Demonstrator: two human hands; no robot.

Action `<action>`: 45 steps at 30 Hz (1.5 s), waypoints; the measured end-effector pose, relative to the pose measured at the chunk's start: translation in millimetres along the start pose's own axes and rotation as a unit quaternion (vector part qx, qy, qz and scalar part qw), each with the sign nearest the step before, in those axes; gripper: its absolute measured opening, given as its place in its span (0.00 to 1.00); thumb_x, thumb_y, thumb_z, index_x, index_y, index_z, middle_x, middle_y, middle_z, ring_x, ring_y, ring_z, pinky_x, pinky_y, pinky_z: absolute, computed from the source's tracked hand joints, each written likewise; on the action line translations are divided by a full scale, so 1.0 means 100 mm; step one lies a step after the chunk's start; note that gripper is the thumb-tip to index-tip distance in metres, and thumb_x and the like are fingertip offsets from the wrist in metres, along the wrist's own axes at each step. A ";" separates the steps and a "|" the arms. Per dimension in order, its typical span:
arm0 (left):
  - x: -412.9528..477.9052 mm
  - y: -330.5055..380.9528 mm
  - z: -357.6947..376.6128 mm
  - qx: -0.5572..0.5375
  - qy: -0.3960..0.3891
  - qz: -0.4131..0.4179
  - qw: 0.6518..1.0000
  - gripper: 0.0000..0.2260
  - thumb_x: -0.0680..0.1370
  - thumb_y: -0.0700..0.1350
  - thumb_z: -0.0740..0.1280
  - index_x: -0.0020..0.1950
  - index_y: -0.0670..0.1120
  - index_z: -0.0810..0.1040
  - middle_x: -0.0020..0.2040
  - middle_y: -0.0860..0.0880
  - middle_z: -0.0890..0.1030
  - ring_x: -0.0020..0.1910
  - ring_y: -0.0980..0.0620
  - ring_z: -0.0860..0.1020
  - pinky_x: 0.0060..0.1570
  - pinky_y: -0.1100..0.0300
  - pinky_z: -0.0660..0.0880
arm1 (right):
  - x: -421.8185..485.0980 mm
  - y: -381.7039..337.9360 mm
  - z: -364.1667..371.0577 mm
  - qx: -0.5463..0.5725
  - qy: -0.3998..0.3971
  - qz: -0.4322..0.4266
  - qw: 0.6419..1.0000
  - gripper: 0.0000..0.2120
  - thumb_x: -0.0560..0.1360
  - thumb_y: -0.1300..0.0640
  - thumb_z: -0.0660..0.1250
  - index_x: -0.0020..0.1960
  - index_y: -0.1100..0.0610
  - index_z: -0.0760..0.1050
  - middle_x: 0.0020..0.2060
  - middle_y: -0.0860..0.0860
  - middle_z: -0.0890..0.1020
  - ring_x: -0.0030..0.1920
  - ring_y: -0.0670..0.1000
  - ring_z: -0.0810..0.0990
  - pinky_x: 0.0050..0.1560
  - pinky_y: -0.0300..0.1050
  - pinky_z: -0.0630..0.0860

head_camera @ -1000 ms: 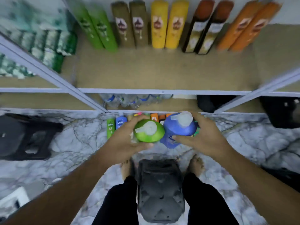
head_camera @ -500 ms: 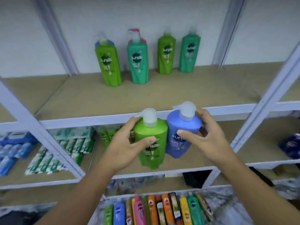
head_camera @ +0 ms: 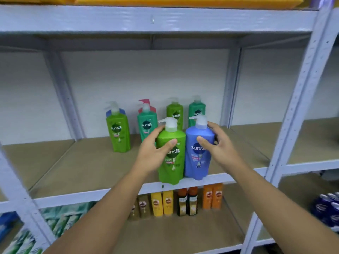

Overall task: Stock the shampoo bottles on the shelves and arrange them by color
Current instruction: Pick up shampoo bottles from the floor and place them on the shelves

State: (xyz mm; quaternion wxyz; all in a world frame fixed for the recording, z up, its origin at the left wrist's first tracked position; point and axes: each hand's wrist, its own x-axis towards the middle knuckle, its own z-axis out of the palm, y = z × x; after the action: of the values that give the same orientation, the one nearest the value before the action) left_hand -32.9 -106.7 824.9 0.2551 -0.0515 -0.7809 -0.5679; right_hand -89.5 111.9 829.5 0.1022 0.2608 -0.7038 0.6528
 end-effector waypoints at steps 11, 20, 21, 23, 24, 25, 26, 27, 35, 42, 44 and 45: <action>0.56 -0.29 0.31 -0.005 0.019 -0.028 0.999 0.23 0.80 0.45 0.70 0.72 0.58 0.67 0.60 0.64 0.77 0.50 0.80 0.74 0.50 0.80 0.70 | 0.46 0.40 0.03 0.016 0.007 0.057 0.998 0.22 0.78 0.61 0.70 0.69 0.46 0.70 0.58 0.48 0.83 0.53 0.45 0.84 0.50 0.39 0.80; 0.28 -1.05 0.35 0.013 -0.081 -0.082 0.993 0.29 0.75 0.41 0.75 0.68 0.57 0.63 0.61 0.63 0.78 0.59 0.69 0.77 0.56 0.73 0.73 | 0.23 0.95 -0.07 -0.016 -0.077 0.110 0.991 0.36 0.72 0.63 0.77 0.72 0.46 0.62 0.60 0.44 0.82 0.62 0.48 0.81 0.62 0.50 0.78; 0.26 -1.12 0.36 0.014 -0.077 -0.088 0.993 0.28 0.75 0.42 0.76 0.67 0.59 0.64 0.59 0.64 0.80 0.58 0.68 0.78 0.56 0.72 0.74 | 0.23 0.99 -0.09 -0.024 -0.084 0.122 0.989 0.36 0.72 0.61 0.77 0.72 0.46 0.63 0.60 0.44 0.82 0.61 0.46 0.81 0.62 0.49 0.78; 0.28 -1.20 0.38 0.022 -0.080 -0.096 0.992 0.29 0.73 0.43 0.77 0.66 0.60 0.65 0.57 0.67 0.80 0.58 0.66 0.78 0.55 0.71 0.74 | 0.26 1.03 -0.12 -0.037 -0.093 0.136 0.986 0.35 0.72 0.60 0.78 0.71 0.46 0.63 0.60 0.45 0.82 0.59 0.43 0.82 0.59 0.44 0.79; 0.32 -1.24 0.38 0.026 -0.083 -0.100 0.991 0.30 0.72 0.43 0.78 0.65 0.61 0.65 0.57 0.68 0.80 0.58 0.66 0.78 0.56 0.70 0.74 | 0.29 1.05 -0.13 -0.040 -0.093 0.139 0.985 0.35 0.72 0.61 0.77 0.71 0.47 0.63 0.60 0.45 0.82 0.57 0.42 0.82 0.56 0.41 0.79; 0.36 -1.26 0.39 0.032 -0.086 -0.104 0.990 0.31 0.72 0.43 0.79 0.65 0.61 0.65 0.57 0.68 0.80 0.58 0.66 0.78 0.57 0.67 0.75 | 0.32 1.06 -0.14 -0.043 -0.091 0.138 0.985 0.34 0.72 0.62 0.77 0.71 0.48 0.63 0.60 0.46 0.81 0.56 0.41 0.82 0.54 0.38 0.79; 0.41 -1.29 0.41 0.037 -0.086 -0.107 0.990 0.30 0.72 0.44 0.79 0.64 0.61 0.65 0.56 0.67 0.80 0.57 0.66 0.78 0.58 0.65 0.75 | 0.36 1.09 -0.14 -0.044 -0.089 0.137 0.986 0.34 0.72 0.63 0.77 0.70 0.49 0.63 0.60 0.46 0.81 0.55 0.40 0.82 0.52 0.37 0.79; 0.46 -1.31 0.43 0.046 -0.084 -0.110 0.989 0.29 0.71 0.44 0.79 0.63 0.61 0.66 0.56 0.65 0.80 0.57 0.67 0.79 0.59 0.63 0.75 | 0.40 1.11 -0.14 -0.044 -0.085 0.135 0.986 0.33 0.72 0.64 0.76 0.70 0.49 0.63 0.60 0.46 0.81 0.55 0.40 0.82 0.52 0.36 0.78; 0.84 -1.44 0.73 0.073 -0.036 -0.123 0.989 0.27 0.68 0.54 0.78 0.61 0.60 0.68 0.55 0.60 0.81 0.54 0.60 0.80 0.60 0.52 0.77 | 0.67 1.39 -0.17 -0.036 -0.023 0.134 0.990 0.26 0.74 0.68 0.73 0.65 0.50 0.67 0.60 0.48 0.80 0.55 0.39 0.82 0.52 0.34 0.78; 1.15 -1.52 0.91 0.107 -0.017 -0.145 0.983 0.22 0.71 0.53 0.78 0.58 0.56 0.69 0.51 0.58 0.82 0.51 0.54 0.81 0.57 0.52 0.77 | 0.97 1.74 -0.18 -0.057 0.019 0.131 0.990 0.27 0.74 0.65 0.74 0.62 0.41 0.68 0.58 0.43 0.82 0.60 0.45 0.81 0.66 0.54 0.75; 1.25 -1.55 0.97 0.120 -0.010 -0.148 0.982 0.22 0.72 0.52 0.78 0.58 0.52 0.68 0.51 0.55 0.82 0.51 0.52 0.81 0.56 0.53 0.77 | 1.06 1.81 -0.17 -0.053 0.027 0.132 0.990 0.28 0.73 0.65 0.74 0.63 0.41 0.68 0.58 0.43 0.82 0.59 0.45 0.81 0.66 0.55 0.75; 1.29 -1.55 0.98 0.125 -0.006 -0.149 0.981 0.22 0.72 0.51 0.78 0.58 0.51 0.68 0.52 0.54 0.82 0.51 0.51 0.81 0.54 0.55 0.77 | 1.10 1.84 -0.17 -0.050 0.030 0.131 0.990 0.29 0.73 0.66 0.74 0.63 0.41 0.68 0.58 0.43 0.82 0.59 0.45 0.81 0.66 0.56 0.76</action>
State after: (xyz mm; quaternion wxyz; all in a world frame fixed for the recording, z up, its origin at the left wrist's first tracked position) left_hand -235.3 -97.9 728.6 0.1672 0.0940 -0.8464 -0.4967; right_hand -277.7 105.0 726.0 0.0494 0.1410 -0.7607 0.6317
